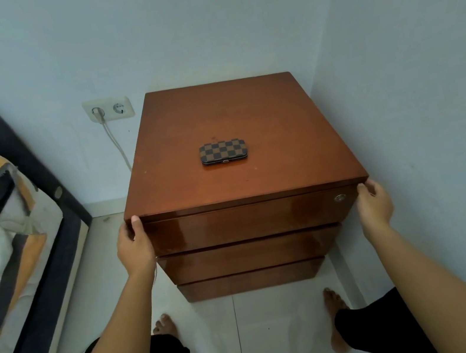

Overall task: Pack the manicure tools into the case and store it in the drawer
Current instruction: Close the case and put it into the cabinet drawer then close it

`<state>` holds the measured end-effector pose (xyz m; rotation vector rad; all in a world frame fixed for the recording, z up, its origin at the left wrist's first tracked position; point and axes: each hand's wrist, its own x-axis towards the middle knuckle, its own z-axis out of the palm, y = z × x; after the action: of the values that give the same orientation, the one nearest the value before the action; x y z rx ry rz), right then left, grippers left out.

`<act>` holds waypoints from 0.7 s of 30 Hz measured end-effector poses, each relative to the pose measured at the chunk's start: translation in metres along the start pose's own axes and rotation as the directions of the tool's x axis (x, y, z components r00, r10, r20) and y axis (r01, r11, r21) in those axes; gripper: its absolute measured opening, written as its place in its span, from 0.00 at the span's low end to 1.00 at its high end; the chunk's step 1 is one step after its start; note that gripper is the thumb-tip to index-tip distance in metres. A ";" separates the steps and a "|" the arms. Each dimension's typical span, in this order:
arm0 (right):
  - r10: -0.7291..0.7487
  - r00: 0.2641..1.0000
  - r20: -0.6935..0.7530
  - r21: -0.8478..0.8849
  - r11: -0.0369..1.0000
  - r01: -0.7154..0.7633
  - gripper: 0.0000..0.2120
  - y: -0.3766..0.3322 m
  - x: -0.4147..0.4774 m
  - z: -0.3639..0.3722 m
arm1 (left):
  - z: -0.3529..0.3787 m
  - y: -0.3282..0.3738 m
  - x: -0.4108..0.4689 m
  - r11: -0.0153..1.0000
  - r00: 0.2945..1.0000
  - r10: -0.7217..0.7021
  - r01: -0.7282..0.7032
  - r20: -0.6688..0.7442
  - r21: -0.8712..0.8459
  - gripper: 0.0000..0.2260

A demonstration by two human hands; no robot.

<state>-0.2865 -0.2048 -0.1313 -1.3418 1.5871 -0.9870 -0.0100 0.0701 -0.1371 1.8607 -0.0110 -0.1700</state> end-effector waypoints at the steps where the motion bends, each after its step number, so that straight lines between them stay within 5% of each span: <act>1: 0.003 1.000 -0.007 -0.001 1.000 -0.003 0.16 0.000 0.002 0.000 | -0.001 0.000 0.001 1.000 1.000 -0.012 0.011 -0.005 -0.010 0.22; 13: -0.008 0.998 -0.059 0.010 1.000 0.008 0.11 0.017 -0.034 -0.039 | -0.032 -0.009 -0.035 0.994 0.992 -0.092 0.087 -0.085 -0.059 0.16; 21: -0.038 0.994 -0.098 -0.016 0.999 0.036 0.11 0.041 -0.084 -0.086 | -0.067 -0.033 -0.090 1.000 0.993 -0.026 0.026 -0.117 -0.007 0.17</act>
<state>-0.3722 -0.1119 -0.1304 -1.3550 1.6504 -1.0804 -0.0933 0.1526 -0.1398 1.8634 0.0946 -0.0783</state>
